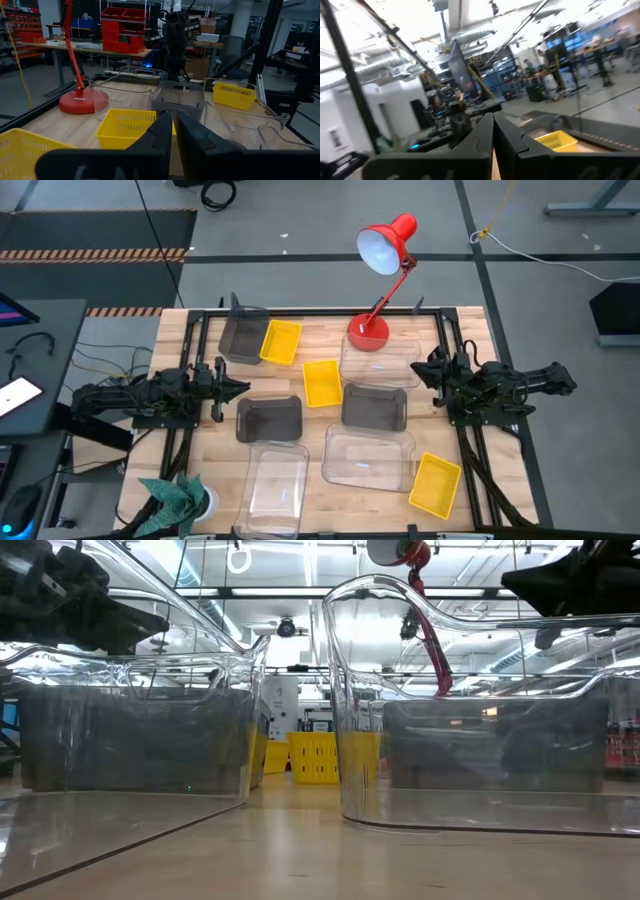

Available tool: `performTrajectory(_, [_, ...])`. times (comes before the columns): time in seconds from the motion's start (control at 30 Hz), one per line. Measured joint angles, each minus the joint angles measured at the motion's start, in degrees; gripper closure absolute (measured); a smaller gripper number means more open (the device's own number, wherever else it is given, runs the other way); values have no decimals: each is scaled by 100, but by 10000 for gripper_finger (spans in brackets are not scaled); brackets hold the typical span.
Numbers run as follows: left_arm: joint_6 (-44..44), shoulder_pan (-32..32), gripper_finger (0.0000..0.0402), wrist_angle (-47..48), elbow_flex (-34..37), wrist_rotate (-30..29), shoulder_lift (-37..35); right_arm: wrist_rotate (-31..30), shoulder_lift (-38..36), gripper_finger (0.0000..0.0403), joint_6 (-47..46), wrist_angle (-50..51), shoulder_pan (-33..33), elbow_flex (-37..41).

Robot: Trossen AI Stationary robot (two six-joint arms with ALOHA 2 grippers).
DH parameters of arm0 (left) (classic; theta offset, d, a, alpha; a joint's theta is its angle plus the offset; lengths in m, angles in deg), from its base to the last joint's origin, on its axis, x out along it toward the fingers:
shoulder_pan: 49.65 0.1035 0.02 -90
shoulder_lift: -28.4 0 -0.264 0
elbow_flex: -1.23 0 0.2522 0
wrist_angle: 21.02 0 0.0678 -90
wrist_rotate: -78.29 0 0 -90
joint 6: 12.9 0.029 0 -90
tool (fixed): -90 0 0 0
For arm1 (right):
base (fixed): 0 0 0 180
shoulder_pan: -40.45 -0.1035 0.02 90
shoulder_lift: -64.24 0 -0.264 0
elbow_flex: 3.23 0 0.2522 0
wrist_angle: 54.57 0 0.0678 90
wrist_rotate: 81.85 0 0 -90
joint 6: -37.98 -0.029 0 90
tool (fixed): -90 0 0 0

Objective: Stack baskets by color
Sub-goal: Stack the bottom right transparent bin on top of the top transparent bin

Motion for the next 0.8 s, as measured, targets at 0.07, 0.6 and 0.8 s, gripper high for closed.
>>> performTrajectory(0.07, [-2, -1, 371, -2, 0, 2, 0, 221, 139, 389, -55, -2, 0, 2])
performTrajectory(0.6, [0, 1, 371, -45, 0, 0, 0, 1052, 2396, 386, -627, 534, -164, -780])
performTrajectory(0.8, [-1826, -12, 364, -516, -1, -57, 2, 1056, 3510, 386, -611, 1111, -511, -1448])
